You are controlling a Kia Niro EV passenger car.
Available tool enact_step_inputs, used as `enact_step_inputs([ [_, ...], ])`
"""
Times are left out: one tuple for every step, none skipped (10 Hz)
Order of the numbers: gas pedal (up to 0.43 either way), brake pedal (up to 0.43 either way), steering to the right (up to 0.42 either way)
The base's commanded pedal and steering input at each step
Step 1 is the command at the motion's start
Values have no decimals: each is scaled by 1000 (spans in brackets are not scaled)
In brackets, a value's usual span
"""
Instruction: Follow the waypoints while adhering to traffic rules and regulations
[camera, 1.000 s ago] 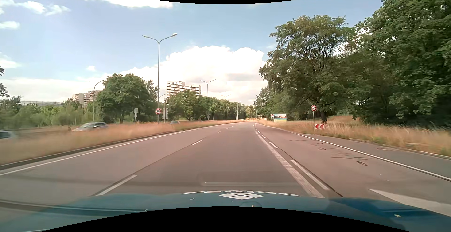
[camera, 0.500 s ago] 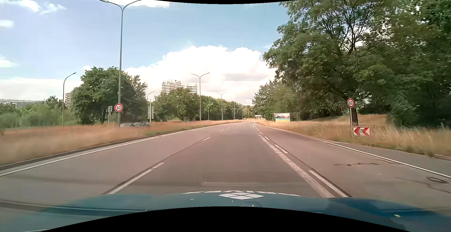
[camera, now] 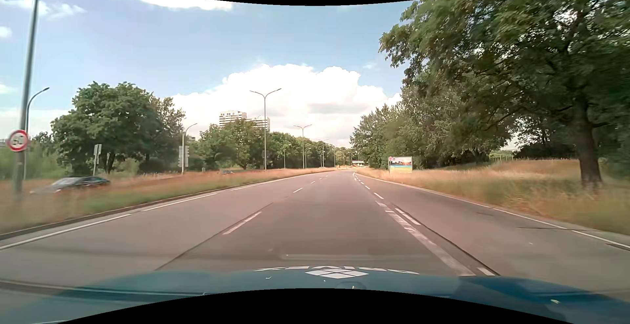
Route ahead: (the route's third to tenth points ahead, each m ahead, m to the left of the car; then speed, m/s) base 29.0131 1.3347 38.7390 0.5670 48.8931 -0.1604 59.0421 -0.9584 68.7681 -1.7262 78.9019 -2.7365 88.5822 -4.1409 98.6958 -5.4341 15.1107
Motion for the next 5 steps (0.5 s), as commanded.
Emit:
enact_step_inputs([
  [177,0,8],
  [177,0,8],
  [177,0,8],
  [189,0,8],
  [189,0,8],
])
